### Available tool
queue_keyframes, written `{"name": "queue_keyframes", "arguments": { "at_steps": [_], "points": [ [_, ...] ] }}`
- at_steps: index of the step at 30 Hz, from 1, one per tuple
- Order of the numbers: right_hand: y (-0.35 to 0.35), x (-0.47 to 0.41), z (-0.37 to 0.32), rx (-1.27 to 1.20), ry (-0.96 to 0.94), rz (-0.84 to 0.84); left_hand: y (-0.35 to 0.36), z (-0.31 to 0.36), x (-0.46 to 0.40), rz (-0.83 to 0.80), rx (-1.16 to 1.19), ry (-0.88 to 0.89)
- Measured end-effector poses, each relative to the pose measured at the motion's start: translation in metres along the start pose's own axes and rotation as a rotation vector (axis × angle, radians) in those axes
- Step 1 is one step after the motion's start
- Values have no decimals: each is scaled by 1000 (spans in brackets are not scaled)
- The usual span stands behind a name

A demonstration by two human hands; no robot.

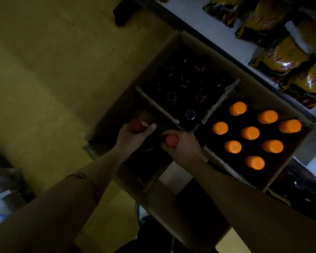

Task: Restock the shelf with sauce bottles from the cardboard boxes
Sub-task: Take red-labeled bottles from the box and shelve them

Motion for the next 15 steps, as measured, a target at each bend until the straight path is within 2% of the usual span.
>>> {"name": "queue_keyframes", "arguments": {
  "at_steps": [2, 6, 9, 15],
  "points": [
    [-20, 20, -19, -87, -88, 10, -19, 13, 27, 41, 65, -45],
    [-71, 61, -66, -306, -146, 74, -49, 52, 78, 67, 125, 18],
    [-109, 97, -97, -458, -117, 96, -65, 91, 115, 39, 105, 127],
    [-189, 184, -150, -502, -217, 215, -94, 199, 188, 41, 179, 421]
  ]
}}
Point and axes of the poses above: each hand's wrist, its own x-axis away from the middle knuckle, its own y-axis out of the palm, z = x × y, the point moved 3 cm from there along -x, towards the middle knuckle, and after that the axes turned 4 degrees about y, right-handed, at the moved point
